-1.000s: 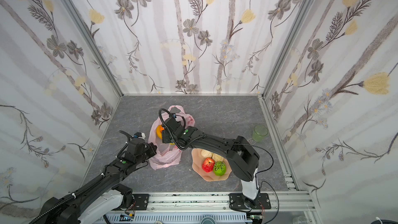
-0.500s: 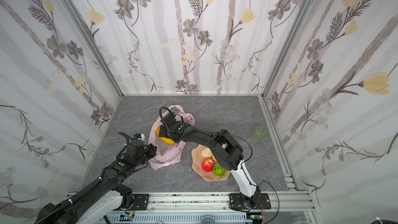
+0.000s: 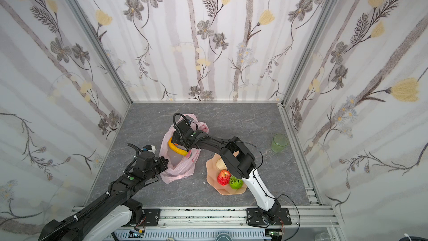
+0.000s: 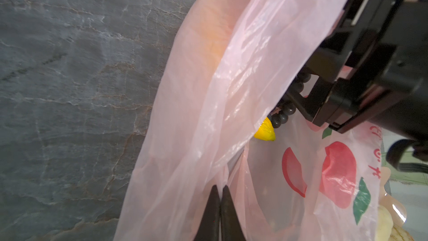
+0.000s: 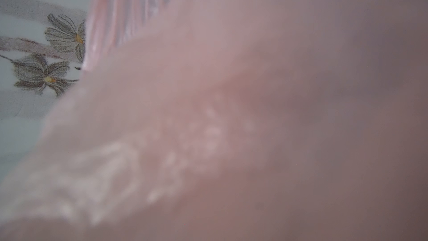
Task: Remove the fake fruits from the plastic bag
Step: 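Reach the right gripper down into the bag toward the yellow banana, then close the right gripper on the orange and lift it from the bag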
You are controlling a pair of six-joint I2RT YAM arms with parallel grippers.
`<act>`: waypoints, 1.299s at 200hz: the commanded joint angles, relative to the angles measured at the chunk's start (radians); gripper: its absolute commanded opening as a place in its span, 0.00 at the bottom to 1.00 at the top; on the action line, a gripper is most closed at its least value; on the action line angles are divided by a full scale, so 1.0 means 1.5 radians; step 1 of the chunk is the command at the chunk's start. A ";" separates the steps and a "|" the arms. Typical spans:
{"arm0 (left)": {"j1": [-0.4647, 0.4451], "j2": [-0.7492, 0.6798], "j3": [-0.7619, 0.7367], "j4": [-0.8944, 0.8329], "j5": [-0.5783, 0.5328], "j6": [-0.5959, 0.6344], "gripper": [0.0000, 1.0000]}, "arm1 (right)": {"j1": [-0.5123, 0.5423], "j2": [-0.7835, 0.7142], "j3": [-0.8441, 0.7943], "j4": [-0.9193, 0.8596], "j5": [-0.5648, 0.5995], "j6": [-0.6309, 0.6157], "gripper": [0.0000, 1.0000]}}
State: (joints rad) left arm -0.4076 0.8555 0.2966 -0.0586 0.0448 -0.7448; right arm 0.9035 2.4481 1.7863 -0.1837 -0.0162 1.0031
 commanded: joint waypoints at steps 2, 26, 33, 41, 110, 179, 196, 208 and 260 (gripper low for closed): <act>0.000 -0.002 -0.002 0.004 -0.013 -0.010 0.00 | -0.002 0.016 0.021 0.012 0.009 0.024 0.74; 0.000 -0.003 -0.002 0.004 -0.013 -0.010 0.00 | -0.004 0.041 0.056 -0.002 0.001 0.030 0.76; 0.000 -0.003 -0.003 0.003 -0.013 -0.010 0.00 | -0.004 0.049 0.064 -0.005 -0.001 0.030 0.76; 0.000 -0.004 -0.004 0.003 -0.013 -0.010 0.00 | -0.005 0.057 0.073 -0.010 -0.003 0.031 0.76; 0.000 -0.008 -0.008 0.003 -0.014 -0.012 0.00 | -0.015 0.077 0.086 -0.010 -0.022 0.031 0.74; 0.000 -0.002 -0.007 0.003 -0.019 -0.010 0.00 | -0.003 0.034 0.079 -0.017 -0.004 -0.011 0.64; 0.000 -0.003 -0.006 0.003 -0.019 -0.010 0.00 | 0.004 0.004 0.050 -0.008 -0.001 -0.027 0.63; 0.000 -0.003 -0.004 0.003 -0.016 -0.009 0.00 | 0.012 -0.029 0.012 0.009 0.008 -0.043 0.63; 0.001 0.011 0.004 0.002 -0.026 -0.005 0.00 | 0.043 -0.160 -0.130 0.023 0.055 -0.088 0.63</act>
State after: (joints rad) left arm -0.4072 0.8616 0.2859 -0.0635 0.0273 -0.7567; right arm 0.9581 2.2749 1.6577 -0.1997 0.0139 0.9112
